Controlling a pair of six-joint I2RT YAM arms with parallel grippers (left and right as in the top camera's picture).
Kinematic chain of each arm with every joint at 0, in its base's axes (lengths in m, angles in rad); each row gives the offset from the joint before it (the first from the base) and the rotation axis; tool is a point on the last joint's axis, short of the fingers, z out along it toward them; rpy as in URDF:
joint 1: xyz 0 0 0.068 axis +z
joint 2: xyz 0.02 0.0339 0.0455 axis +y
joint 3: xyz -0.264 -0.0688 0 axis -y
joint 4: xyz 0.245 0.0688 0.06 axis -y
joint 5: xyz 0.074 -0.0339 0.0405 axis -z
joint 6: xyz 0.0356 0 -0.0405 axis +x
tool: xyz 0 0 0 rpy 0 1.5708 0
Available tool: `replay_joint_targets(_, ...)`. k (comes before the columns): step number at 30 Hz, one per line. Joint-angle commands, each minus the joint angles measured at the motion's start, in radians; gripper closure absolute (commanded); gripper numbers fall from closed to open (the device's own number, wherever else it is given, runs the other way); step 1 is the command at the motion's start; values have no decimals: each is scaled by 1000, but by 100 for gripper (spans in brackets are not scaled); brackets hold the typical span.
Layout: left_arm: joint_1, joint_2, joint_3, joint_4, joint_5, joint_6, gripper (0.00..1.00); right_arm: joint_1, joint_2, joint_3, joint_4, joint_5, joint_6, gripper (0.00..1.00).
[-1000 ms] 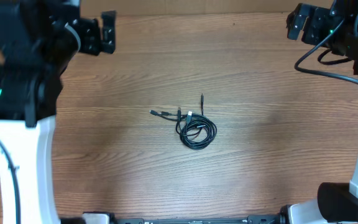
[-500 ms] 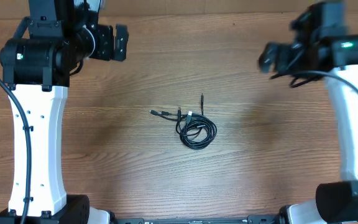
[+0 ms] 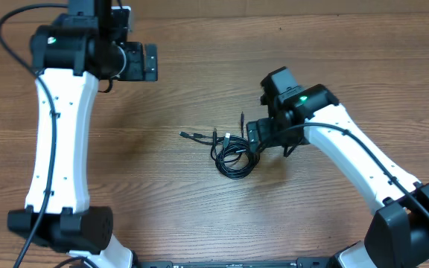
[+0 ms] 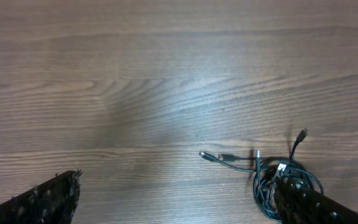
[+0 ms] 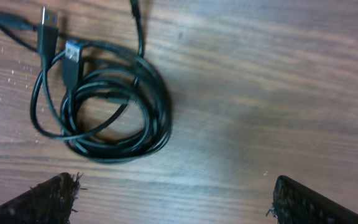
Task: Untangle cables
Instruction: 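Lower the right gripper onto the coiled black cable and grasp it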
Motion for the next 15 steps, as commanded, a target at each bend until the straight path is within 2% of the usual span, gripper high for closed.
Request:
replay_joint_targets(1,-21,49,17,-3,-13,-19,0,47,29,-7,-18,40,153,0)
replay_joint_targets(3,-26,61,17,-2,-14,-18,0,63,51,-45,1,97,240,0)
replay_joint_targets(8,-26,61,17,2,-13,-10,0,63,85,-167,91,97,344,0)
replay_joint_targets(15,-26,61,17,3,-12,-11,0,63,110,-238,211,46,344,5)
